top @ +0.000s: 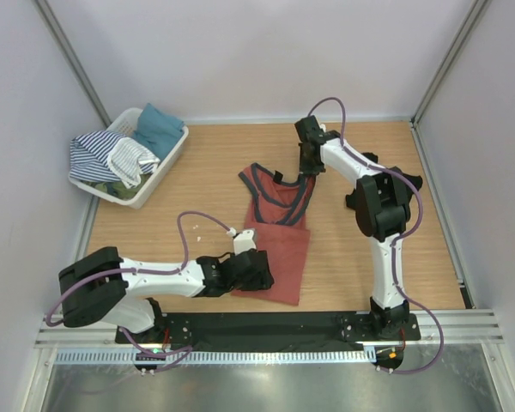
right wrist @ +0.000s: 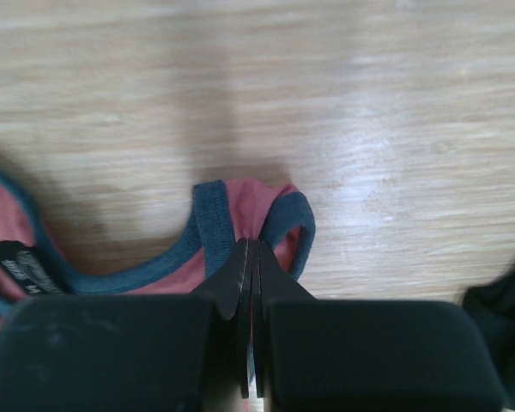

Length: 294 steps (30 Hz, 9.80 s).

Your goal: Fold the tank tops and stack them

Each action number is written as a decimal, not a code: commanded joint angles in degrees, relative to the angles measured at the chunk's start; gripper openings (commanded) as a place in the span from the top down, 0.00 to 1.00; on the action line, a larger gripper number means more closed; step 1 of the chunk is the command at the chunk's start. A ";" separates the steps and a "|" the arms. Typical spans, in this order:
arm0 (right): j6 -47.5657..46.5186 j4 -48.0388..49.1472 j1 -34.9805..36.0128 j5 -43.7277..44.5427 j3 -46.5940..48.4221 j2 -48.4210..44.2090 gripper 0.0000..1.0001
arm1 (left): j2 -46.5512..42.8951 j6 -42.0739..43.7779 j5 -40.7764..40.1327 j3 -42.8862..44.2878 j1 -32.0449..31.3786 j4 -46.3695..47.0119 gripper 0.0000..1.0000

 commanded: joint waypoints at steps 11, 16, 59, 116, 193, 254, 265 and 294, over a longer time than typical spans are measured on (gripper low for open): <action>4.53 3.61 -0.67 -5.73 16.59 7.66 0.99 | 3.09 0.15 -1.52 1.69 -1.58 -3.47 0.43; 5.24 7.23 -0.76 -10.30 17.55 9.06 0.80 | 3.88 0.41 -1.70 2.47 -1.58 -3.82 0.43; -0.82 9.51 18.05 -14.36 28.19 17.59 0.49 | -32.50 7.00 2.08 -5.52 21.62 -27.38 0.25; 3.74 33.33 4.79 -36.85 -2.29 0.72 0.99 | -29.69 8.15 8.14 -9.74 24.52 -21.75 0.29; 4.44 28.84 1.79 -23.32 -53.90 -36.21 0.56 | -7.81 -8.55 -1.96 -12.11 1.93 -1.28 1.00; 18.25 22.26 23.68 -13.92 -75.43 -63.09 0.56 | -15.00 2.43 3.31 -13.17 11.95 -6.79 0.63; 16.40 24.10 23.59 -13.56 -73.67 -57.82 0.59 | -11.51 3.75 3.05 -10.80 11.95 -6.90 0.60; 14.55 20.51 23.94 -12.51 -70.51 -58.51 0.99 | -3.58 5.95 4.89 -5.52 11.43 -6.27 1.00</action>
